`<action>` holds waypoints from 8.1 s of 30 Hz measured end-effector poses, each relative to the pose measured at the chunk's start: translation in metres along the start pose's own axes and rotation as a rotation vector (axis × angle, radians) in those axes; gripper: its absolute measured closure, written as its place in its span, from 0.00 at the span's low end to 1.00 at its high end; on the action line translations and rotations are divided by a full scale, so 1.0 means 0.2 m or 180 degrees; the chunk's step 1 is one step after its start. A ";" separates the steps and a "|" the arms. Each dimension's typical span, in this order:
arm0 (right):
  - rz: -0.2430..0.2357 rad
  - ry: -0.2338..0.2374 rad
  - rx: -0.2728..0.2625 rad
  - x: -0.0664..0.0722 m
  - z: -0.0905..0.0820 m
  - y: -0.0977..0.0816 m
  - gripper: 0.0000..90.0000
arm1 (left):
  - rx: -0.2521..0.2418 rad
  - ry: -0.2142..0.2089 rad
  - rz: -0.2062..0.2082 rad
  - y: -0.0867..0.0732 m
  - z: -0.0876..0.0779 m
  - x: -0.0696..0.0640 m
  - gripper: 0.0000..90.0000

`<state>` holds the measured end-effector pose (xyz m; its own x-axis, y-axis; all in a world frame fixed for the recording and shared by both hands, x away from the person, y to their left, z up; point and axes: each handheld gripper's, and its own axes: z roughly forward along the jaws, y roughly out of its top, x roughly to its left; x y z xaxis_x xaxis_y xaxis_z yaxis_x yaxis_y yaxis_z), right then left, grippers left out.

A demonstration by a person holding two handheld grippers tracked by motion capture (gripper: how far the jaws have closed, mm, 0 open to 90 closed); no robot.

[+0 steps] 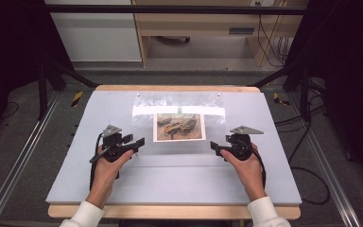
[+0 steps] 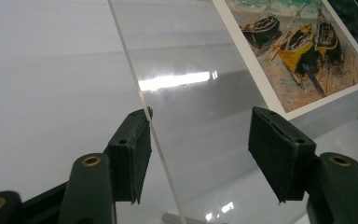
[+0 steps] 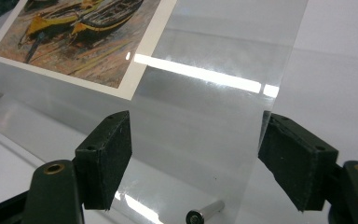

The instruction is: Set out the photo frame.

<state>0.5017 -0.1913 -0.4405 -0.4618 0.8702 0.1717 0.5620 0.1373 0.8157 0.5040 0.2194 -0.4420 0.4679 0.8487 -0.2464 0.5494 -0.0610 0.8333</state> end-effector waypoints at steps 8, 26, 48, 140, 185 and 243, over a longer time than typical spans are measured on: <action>-0.0045 -0.0018 -0.0006 0.01 -0.02 -0.01 0.33 | -0.0016 0.0023 0.0042 -0.01 -0.02 -0.01 0.45; -0.0104 -0.0061 -0.0020 0.02 -0.08 -0.04 0.43 | -0.0040 0.0072 0.0110 -0.04 -0.07 -0.04 0.51; -0.0097 -0.0079 -0.0010 0.02 -0.11 -0.05 0.53 | -0.0013 0.0087 0.0102 -0.06 -0.11 -0.05 0.57; -0.0333 -0.0168 0.0088 0.06 -0.24 -0.15 0.78 | 0.0192 0.0184 0.0388 -0.13 -0.22 -0.12 0.72; -0.0369 -0.0162 0.0140 0.07 -0.26 -0.19 0.79 | 0.0249 0.0155 0.0435 -0.16 -0.24 -0.13 0.72; -0.0471 -0.0129 0.0182 0.12 -0.26 -0.26 0.53 | 0.0317 0.0070 0.0536 -0.25 -0.23 -0.16 0.47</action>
<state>0.4252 -0.2030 -0.4497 -0.5149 0.8567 0.0288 0.5286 0.2909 0.7975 0.4302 0.2196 -0.4534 0.5445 0.8333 -0.0958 0.5310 -0.2540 0.8084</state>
